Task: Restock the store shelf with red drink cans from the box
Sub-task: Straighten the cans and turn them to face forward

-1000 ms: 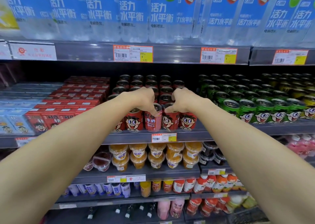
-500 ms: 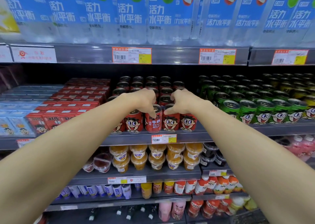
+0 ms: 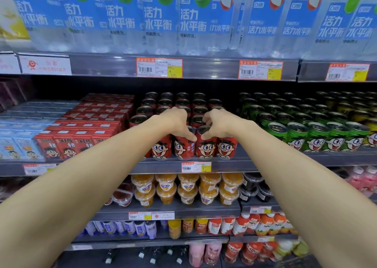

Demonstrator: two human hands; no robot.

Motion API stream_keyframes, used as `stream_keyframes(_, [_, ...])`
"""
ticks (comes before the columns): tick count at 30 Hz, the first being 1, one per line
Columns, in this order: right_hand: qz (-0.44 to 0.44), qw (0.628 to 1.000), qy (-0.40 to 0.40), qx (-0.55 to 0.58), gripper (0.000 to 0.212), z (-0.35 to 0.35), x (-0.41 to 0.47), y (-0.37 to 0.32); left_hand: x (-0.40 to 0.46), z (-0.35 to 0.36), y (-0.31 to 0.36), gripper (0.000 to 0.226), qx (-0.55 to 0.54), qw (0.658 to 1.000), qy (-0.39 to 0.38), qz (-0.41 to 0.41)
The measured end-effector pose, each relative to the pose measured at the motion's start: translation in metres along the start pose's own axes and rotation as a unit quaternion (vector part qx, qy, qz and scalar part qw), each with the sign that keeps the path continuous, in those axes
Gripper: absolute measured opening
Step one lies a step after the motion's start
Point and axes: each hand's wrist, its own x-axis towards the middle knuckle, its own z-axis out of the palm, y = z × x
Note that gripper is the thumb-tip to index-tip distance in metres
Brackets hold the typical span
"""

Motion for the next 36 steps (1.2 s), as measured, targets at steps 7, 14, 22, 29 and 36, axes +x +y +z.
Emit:
stream_keyframes(7, [0.013, 1.0, 0.022, -0.001, 0.079, 0.005, 0.0, 0.003, 0.001, -0.002, -0.003, 0.075, -0.009, 0.999, -0.024, 0.032])
stream_keyframes(14, [0.019, 0.999, 0.04, 0.019, 0.079, 0.009, 0.001, 0.004, 0.0, 0.005, -0.001, 0.069, -0.022, 1.0, 0.009, -0.004])
stream_keyframes(22, [0.021, 0.998, 0.056, 0.032, 0.077, 0.013, -0.003, 0.004, -0.004, 0.005, 0.007, 0.069, 0.009, 1.0, 0.025, -0.004])
stream_keyframes(29, [0.02, 0.998, 0.066, 0.017, 0.073, 0.014, -0.008, 0.0, -0.007, 0.004, 0.009, 0.071, 0.018, 0.999, 0.03, -0.009])
stream_keyframes(36, [0.023, 0.997, 0.066, 0.019, 0.071, 0.016, -0.011, 0.0, -0.008, 0.006, 0.009, 0.068, 0.035, 0.999, 0.036, 0.0])
